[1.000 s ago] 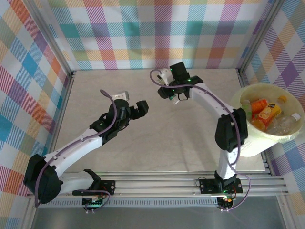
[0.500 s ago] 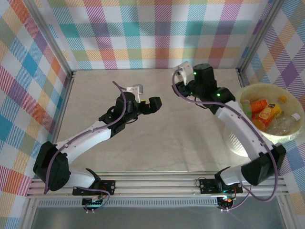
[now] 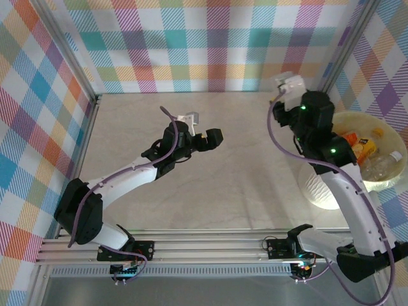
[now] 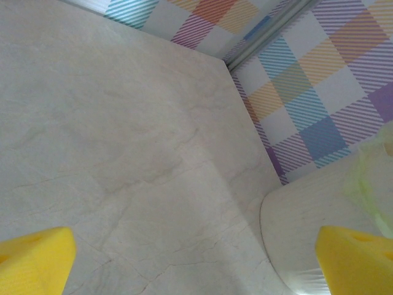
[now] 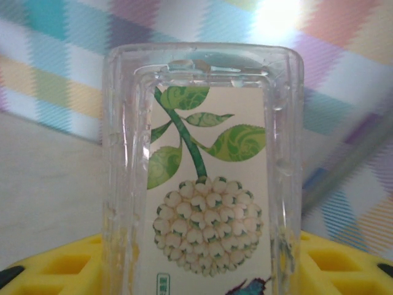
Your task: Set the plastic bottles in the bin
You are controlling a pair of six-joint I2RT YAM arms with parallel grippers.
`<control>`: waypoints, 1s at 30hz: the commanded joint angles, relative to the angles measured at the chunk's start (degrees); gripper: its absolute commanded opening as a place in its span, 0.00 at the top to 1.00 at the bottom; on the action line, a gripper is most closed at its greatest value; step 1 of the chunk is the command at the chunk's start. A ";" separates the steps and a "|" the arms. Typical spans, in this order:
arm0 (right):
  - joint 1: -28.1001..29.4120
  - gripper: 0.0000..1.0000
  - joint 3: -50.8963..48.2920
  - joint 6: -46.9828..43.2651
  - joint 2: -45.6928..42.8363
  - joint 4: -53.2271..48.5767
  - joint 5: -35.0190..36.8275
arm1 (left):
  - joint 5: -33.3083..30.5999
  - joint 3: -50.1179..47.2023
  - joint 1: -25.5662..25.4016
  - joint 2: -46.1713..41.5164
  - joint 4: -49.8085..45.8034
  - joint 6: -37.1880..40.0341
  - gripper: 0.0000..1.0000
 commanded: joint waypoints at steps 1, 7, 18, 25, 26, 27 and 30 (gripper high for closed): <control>-6.43 0.64 0.95 1.50 -3.06 -1.66 4.02 | -0.14 2.55 -0.54 0.90 1.90 -0.96 0.00; -17.74 0.63 2.12 3.29 -4.41 -8.23 3.04 | -0.84 3.60 -0.60 1.92 0.87 -1.49 0.00; -29.23 0.63 8.32 8.73 3.85 -22.10 4.81 | -1.75 5.40 -0.61 3.10 -1.89 -1.31 0.00; -33.35 0.60 17.93 14.39 13.11 -34.84 4.44 | -0.73 7.36 -0.63 4.24 -2.67 -1.72 0.00; -34.43 0.60 18.96 15.32 13.96 -35.98 4.20 | -0.37 7.63 -0.64 4.39 -2.76 -1.90 0.00; -35.38 0.60 19.58 16.26 14.59 -36.83 3.88 | -0.12 8.02 -0.59 4.57 -3.04 -1.92 0.00; -37.52 0.56 20.09 19.08 15.99 -38.03 1.43 | 0.19 8.94 -0.58 5.08 -3.95 -1.99 0.00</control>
